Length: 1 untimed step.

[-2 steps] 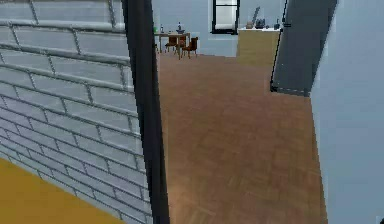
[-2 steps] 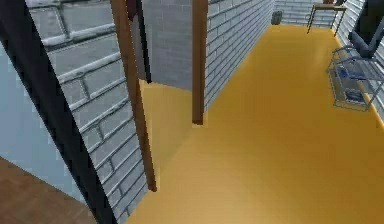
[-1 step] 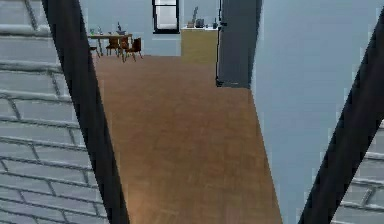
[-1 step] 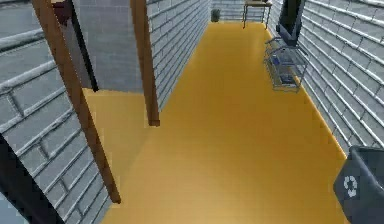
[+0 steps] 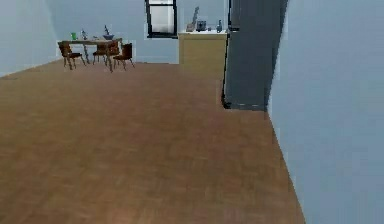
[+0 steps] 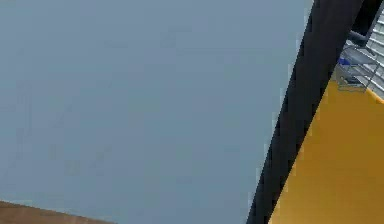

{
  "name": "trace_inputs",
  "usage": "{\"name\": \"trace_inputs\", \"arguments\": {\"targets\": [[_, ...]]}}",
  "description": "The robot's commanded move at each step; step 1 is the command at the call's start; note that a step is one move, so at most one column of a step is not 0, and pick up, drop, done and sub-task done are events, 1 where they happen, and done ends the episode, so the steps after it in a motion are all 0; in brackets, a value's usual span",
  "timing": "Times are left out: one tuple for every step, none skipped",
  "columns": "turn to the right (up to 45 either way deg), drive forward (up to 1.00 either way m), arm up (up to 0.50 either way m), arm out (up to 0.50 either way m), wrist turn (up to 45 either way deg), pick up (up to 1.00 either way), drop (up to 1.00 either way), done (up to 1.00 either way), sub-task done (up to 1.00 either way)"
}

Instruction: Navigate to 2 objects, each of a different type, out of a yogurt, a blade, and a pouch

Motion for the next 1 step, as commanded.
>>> {"name": "trace_inputs", "arguments": {"targets": [[0.0, 1.0, 0.0, 0.0, 0.0, 0.0, 0.0, 0.0, 0.0]]}}
